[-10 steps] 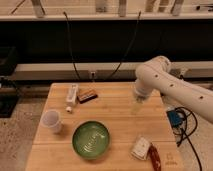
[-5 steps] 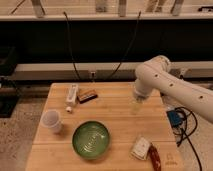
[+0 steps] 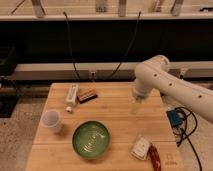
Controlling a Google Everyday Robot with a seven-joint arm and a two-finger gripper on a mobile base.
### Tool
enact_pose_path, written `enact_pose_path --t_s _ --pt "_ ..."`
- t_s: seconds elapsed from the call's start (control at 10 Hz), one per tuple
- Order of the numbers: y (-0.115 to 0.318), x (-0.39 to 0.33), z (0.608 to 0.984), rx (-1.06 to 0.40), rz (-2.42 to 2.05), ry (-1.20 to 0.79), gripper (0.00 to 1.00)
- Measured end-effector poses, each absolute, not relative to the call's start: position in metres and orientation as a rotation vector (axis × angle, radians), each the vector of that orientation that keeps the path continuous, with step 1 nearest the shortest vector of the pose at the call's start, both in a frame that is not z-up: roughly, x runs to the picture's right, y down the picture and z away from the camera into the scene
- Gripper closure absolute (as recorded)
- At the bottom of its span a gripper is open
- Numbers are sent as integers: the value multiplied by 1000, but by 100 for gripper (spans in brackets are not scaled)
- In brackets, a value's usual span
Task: Move the arm in a circular motion
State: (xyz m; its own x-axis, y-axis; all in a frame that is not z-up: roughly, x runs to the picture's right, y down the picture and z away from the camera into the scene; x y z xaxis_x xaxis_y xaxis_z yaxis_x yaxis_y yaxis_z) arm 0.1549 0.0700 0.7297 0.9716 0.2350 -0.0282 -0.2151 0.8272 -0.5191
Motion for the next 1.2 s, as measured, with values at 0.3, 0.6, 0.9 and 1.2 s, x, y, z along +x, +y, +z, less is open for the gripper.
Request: enact_pose_path --t_s 0.3,0.6,0.9,1.2 --pt "71 156 729 -548 238 -37 20" --pt "70 154 728 -545 233 -38 20" --pt "70 154 728 -546 234 -38 20" --pt "70 154 727 -546 230 -39 20"
